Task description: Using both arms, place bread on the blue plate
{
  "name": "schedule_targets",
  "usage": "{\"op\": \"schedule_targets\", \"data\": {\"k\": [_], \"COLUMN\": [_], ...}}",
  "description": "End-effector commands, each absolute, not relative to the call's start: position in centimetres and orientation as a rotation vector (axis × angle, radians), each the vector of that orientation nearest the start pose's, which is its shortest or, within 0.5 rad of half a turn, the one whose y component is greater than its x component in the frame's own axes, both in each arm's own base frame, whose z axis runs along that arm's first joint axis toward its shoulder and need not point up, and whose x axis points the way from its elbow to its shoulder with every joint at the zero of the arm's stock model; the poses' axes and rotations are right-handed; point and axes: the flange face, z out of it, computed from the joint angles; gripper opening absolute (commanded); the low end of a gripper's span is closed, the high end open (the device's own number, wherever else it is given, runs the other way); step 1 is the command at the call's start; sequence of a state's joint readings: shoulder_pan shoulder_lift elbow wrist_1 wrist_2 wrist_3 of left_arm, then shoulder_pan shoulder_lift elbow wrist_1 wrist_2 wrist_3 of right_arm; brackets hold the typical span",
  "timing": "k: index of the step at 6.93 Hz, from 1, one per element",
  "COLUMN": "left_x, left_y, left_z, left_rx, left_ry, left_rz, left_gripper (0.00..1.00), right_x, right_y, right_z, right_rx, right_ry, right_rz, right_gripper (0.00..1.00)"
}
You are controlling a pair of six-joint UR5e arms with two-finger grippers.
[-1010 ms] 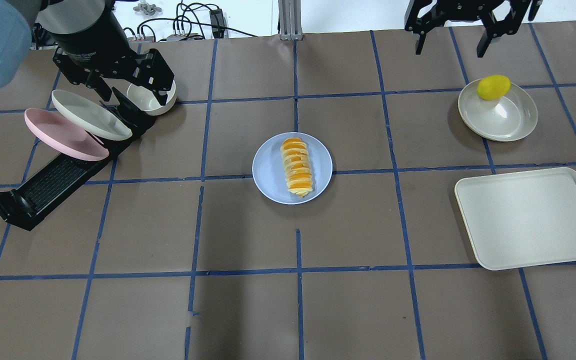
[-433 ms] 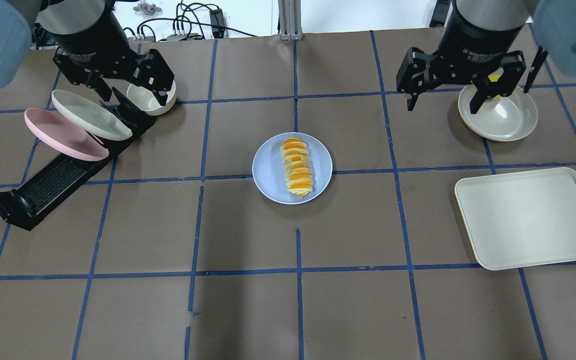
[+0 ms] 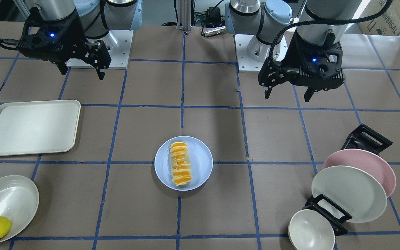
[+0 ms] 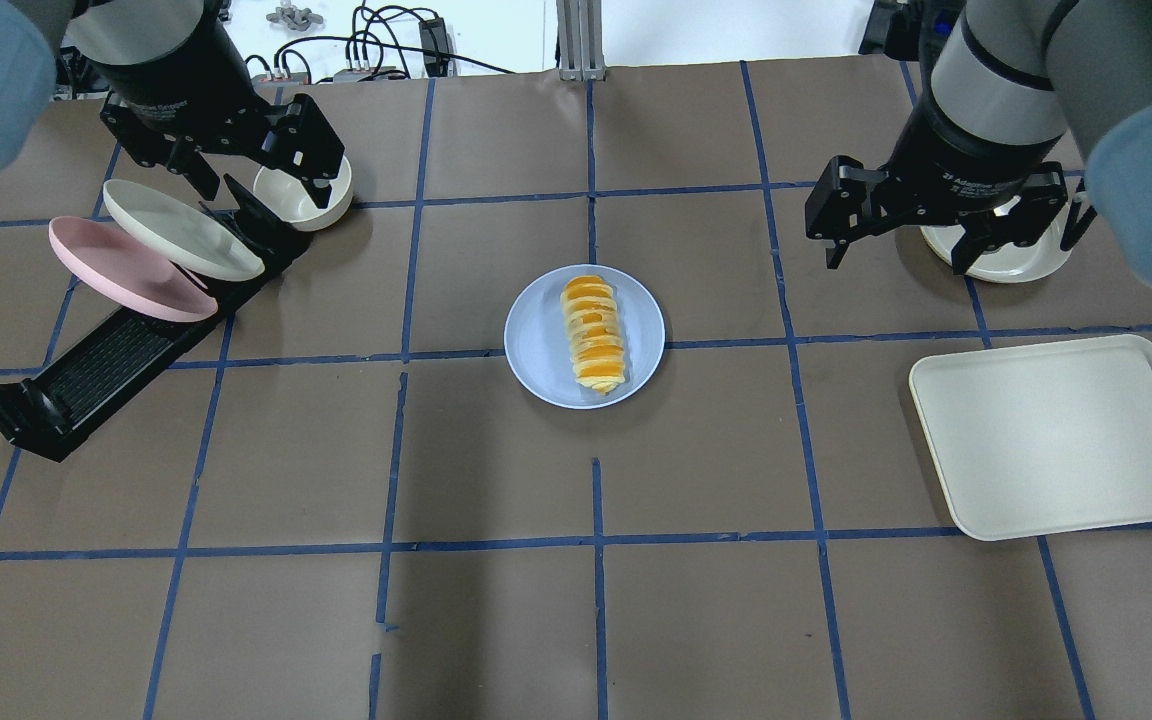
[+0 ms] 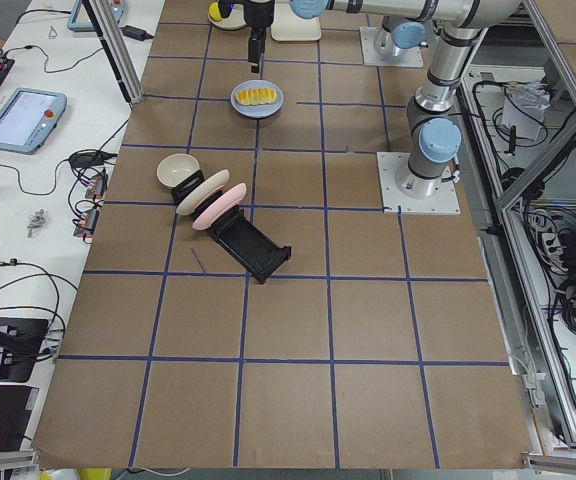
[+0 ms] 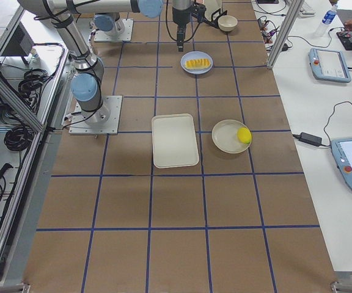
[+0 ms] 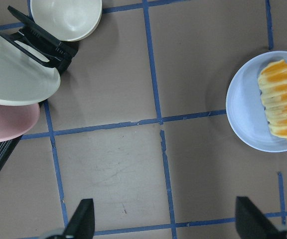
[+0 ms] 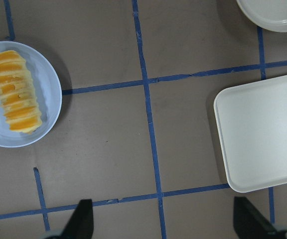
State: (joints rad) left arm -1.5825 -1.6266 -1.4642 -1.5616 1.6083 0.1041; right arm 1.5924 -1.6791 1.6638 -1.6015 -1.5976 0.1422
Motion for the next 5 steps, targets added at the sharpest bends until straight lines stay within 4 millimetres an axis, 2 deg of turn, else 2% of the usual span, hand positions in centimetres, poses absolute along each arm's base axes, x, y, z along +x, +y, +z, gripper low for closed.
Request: {"op": "schedule_targets", "data": {"k": [1,3,5], "left_x": [-13.84,-13.81,-13.8], "left_y": [-52.1,-52.11,-51.9], "left_z": [51.2,50.27,51.04], "left_rx": [0.179,0.183,0.185], "left_ry": [3.096,3.093,3.09], "left_rz": [-0.09,-0.085,-0.109], "left_gripper": [1.0,1.0,1.0], "right_x": [14.14,14.0,13.92], "right_y": [-44.53,-44.72,-44.65], "right_z": [49.76,49.55,49.51], "right_rx": [0.19,0.193,0.198], "right_ry": [3.16,3.16,3.162], "right_rz": [-0.084,-0.076,-0.072], "right_gripper": [1.0,1.0,1.0]}}
